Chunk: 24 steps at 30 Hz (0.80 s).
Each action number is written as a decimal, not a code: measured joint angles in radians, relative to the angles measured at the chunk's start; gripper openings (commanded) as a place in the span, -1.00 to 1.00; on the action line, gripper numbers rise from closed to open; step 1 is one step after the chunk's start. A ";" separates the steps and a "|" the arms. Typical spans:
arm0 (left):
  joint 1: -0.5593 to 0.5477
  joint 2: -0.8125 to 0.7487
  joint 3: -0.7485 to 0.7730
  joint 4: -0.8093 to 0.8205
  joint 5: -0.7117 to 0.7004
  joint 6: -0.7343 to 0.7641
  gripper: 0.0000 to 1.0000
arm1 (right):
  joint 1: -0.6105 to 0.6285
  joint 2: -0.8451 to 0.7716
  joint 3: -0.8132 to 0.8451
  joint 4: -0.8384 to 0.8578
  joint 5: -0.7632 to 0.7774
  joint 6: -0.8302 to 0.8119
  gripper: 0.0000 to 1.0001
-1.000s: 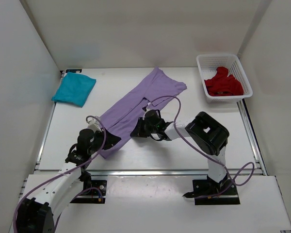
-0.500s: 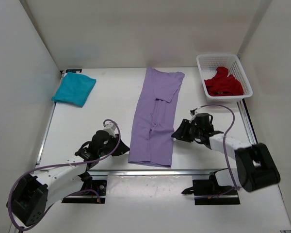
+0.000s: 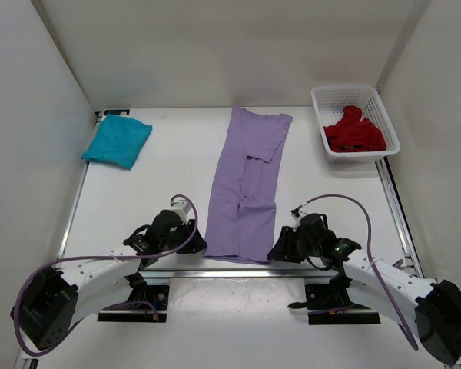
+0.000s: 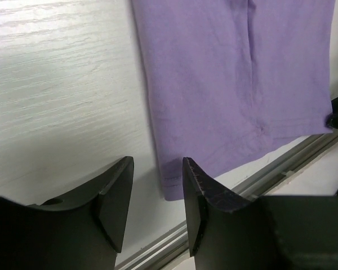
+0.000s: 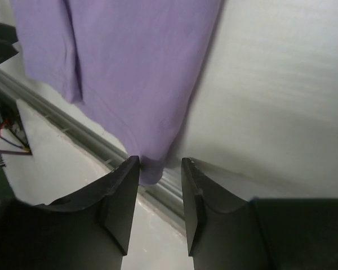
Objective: Fold and stack the t-shirts
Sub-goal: Rotate the tshirt 90 degrees, then grab the bottom of the folded rectangular tshirt with both arms
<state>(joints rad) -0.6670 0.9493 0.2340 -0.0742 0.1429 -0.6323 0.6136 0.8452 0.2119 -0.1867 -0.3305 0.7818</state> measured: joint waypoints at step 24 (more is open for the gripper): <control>-0.056 -0.044 0.005 -0.075 0.030 -0.003 -1.00 | 0.204 -0.104 -0.048 0.035 0.013 0.204 -1.00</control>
<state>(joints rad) -0.7231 0.9051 0.2394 -0.1493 0.1726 -0.6350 0.8177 0.7414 0.1642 -0.1513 -0.3180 0.9855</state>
